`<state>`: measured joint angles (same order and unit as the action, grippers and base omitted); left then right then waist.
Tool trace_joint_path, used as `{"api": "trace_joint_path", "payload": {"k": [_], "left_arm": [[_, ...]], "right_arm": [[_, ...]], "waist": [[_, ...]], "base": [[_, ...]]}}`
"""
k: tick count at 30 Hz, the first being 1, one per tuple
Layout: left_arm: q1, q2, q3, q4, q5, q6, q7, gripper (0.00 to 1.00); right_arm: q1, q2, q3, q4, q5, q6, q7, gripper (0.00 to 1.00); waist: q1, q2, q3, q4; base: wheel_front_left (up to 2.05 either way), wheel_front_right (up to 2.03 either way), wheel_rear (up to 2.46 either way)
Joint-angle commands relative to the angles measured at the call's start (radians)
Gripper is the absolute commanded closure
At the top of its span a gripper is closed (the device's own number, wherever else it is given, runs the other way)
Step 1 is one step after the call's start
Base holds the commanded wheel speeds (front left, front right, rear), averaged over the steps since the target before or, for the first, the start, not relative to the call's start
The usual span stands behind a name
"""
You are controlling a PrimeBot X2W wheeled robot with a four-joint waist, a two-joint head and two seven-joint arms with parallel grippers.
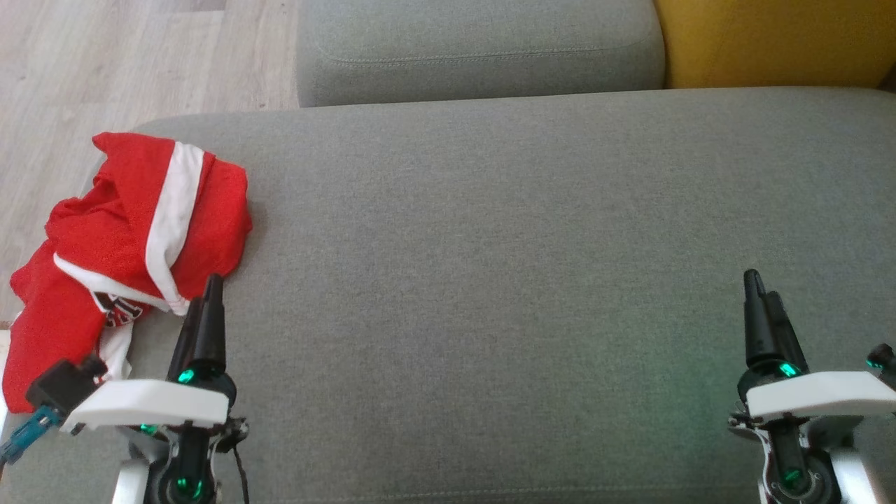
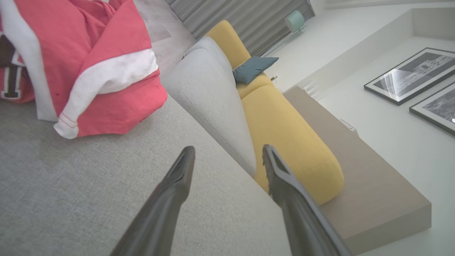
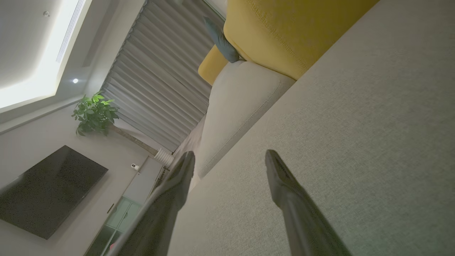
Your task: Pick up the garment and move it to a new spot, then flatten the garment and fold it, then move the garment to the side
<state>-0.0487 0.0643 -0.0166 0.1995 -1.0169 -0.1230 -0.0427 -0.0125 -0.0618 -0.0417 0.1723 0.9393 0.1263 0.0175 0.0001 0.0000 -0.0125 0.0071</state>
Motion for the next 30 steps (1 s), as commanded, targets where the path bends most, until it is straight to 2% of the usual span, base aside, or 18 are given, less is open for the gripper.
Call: {"api": "trace_joint_path", "payload": {"k": [1,30], "left_arm": [[-0.061,0.027,0.013,-0.040,0.044,-0.003,-0.013,0.00],[-0.081,0.049,-0.053,-0.017,0.450,-0.003,-0.098,0.00]], "right_arm": [[-0.050,-0.017,0.015,-0.046,-0.046,0.002,-0.010,0.00],[-0.037,-0.017,0.073,-0.086,-0.442,0.003,-0.045,0.00]], "waist": [[0.0000,0.0000,-0.001,0.000],[0.0000,0.0000,-0.008,0.001]], "base": [[0.00,0.00,0.00],[0.00,0.00,0.00]]}}
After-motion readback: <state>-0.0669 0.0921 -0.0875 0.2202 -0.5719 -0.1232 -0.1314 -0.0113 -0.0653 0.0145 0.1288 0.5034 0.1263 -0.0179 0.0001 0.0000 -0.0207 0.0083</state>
